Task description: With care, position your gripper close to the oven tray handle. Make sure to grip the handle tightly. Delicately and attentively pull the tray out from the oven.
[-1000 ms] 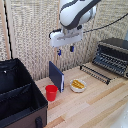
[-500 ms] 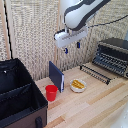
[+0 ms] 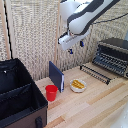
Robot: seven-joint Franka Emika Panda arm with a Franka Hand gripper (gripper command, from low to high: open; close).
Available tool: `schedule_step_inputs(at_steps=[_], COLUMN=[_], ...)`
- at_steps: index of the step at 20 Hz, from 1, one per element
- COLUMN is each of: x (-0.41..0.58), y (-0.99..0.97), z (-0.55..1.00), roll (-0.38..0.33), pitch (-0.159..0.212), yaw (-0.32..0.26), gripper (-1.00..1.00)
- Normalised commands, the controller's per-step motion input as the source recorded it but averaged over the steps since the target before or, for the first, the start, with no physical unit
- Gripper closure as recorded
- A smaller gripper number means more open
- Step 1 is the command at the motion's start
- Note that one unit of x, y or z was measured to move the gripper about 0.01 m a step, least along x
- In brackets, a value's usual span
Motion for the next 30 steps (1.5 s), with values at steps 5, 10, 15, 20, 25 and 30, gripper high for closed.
schedule_step_inputs(at_steps=[5, 10, 15, 20, 25, 30], x=[-0.003, -0.016, 0.0, -0.051, -0.085, -0.081], y=[-0.17, -0.18, -0.15, -0.21, -0.44, -0.54], z=[-0.14, -0.15, -0.27, -0.17, -0.22, -0.3], roll=[-0.346, -0.348, -0.287, -0.326, -0.279, -0.226], pitch=[0.0, -0.027, -0.084, -0.049, -0.059, -0.05], yaw=[0.181, 0.154, 0.143, 0.097, 0.121, 0.124], gripper=[-1.0, -1.0, -1.0, -1.0, -1.0, -1.0])
